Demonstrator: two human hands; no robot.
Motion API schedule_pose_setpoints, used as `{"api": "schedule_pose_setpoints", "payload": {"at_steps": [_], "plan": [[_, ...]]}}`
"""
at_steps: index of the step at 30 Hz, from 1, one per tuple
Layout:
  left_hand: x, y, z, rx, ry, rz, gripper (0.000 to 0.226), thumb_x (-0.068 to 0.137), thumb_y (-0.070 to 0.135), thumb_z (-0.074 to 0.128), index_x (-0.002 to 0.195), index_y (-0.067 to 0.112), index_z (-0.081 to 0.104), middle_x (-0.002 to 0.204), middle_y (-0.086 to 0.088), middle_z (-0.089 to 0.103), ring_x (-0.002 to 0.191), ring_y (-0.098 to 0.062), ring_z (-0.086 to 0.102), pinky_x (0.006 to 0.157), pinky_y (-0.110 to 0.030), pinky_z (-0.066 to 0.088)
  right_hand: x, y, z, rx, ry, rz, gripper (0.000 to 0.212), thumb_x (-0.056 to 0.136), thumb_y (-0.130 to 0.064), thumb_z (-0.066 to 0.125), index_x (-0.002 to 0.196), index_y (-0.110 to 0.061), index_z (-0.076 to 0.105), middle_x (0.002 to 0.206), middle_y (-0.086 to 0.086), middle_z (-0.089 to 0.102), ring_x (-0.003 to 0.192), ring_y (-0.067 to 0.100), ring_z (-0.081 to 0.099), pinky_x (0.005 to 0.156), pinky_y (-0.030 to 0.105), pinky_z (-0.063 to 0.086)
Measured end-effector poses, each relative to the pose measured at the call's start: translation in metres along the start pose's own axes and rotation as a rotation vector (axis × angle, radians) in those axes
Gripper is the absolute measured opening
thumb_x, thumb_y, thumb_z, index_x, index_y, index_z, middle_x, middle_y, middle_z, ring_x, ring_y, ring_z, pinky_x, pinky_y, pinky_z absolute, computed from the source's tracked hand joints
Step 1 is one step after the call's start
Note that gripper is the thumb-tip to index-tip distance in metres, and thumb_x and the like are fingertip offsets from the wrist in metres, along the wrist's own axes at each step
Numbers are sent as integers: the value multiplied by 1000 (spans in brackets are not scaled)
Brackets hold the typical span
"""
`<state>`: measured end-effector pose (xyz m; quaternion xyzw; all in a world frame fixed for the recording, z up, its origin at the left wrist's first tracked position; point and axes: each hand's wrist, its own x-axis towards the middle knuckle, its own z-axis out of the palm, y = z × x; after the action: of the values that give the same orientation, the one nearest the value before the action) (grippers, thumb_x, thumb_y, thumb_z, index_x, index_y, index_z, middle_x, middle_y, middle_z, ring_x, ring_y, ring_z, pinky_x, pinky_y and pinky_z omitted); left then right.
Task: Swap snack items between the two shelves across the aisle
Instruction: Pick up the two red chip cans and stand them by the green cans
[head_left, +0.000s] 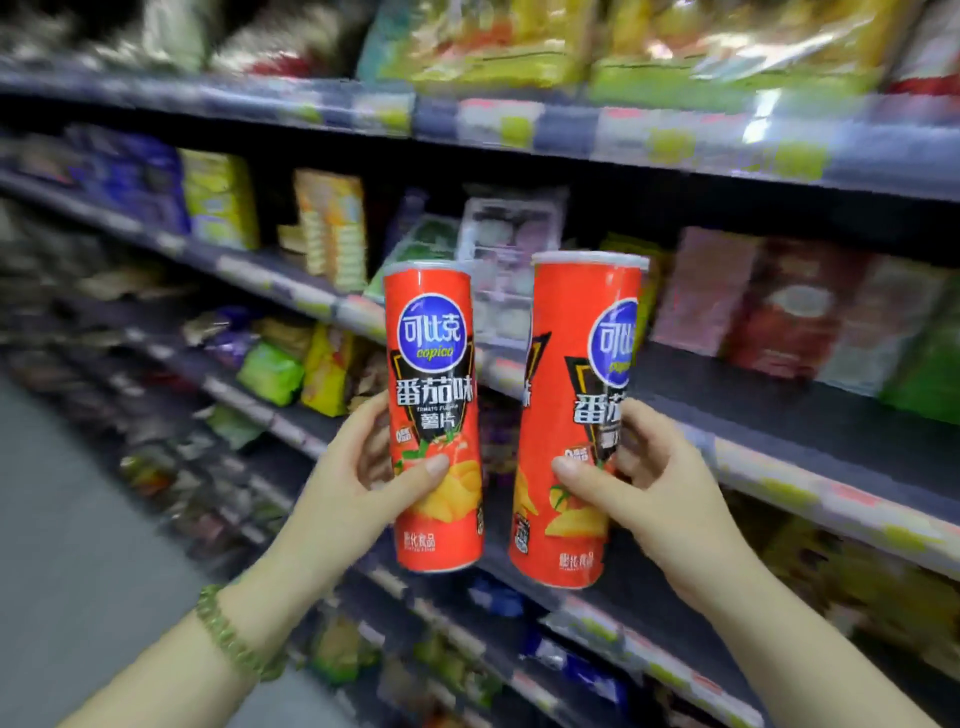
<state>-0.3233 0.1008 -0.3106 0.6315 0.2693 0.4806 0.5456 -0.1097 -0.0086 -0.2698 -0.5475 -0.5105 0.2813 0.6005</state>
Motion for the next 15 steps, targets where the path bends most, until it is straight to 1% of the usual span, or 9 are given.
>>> {"api": "schedule_pose_setpoints", "payload": {"at_steps": [2,3,5,7,8,9,12,13,15], "plan": [[-8,-2,-55,62,93,0,77,57,49,86,127,37,54,121,7,71,110,-13,68,92,-32,52,21,4,51,43,-103,-19,59,59,-19,90,112,-22,65,105,-7,76,97,12,72,77,24,56],[-13,-2,-82,88,145,-3,79,55,49,86,126,38,54,119,8,72,109,-12,68,91,-31,53,31,5,78,58,-147,-26,59,59,-18,90,113,-19,65,105,-6,76,96,13,72,76,23,56],[-24,-4,-134,129,259,-13,75,58,39,85,125,39,53,114,14,73,103,-7,70,83,-23,55,49,6,134,82,-227,-38,60,57,-24,86,113,-18,65,106,-3,76,97,16,72,81,28,57],[-37,-9,-185,156,368,-22,71,65,24,89,124,38,52,110,20,73,100,-3,70,76,-14,53,61,3,191,118,-320,-54,62,54,-34,84,112,-20,66,106,-2,76,98,16,72,87,34,56],[-44,-12,-210,171,422,-34,73,66,18,89,126,35,52,110,21,73,102,-3,69,75,-12,53,67,2,219,142,-369,-59,61,54,-36,83,110,-21,67,106,-3,76,97,15,72,87,34,55],[-50,-15,-235,187,473,-45,73,67,19,89,128,34,51,112,21,73,105,-3,68,77,-12,52,71,1,246,175,-422,-58,57,55,-35,83,108,-22,68,105,-3,77,95,13,72,85,33,56],[-71,-21,-301,221,618,-84,83,55,42,87,130,36,51,120,16,71,111,-6,66,88,-21,53,80,-1,318,284,-601,-36,42,63,-18,80,104,-19,70,101,-2,78,87,11,73,72,24,56],[-76,-22,-319,215,662,-93,86,54,46,86,131,36,51,122,13,70,113,-9,66,93,-26,52,82,-1,339,310,-651,-23,40,64,-15,77,104,-18,70,100,-1,78,85,12,73,70,23,56],[-80,-23,-349,229,735,-98,80,56,44,82,130,37,52,122,11,70,114,-12,65,96,-31,50,86,2,376,338,-723,-2,38,65,-13,76,102,-17,70,99,0,78,84,13,74,71,25,57]]}}
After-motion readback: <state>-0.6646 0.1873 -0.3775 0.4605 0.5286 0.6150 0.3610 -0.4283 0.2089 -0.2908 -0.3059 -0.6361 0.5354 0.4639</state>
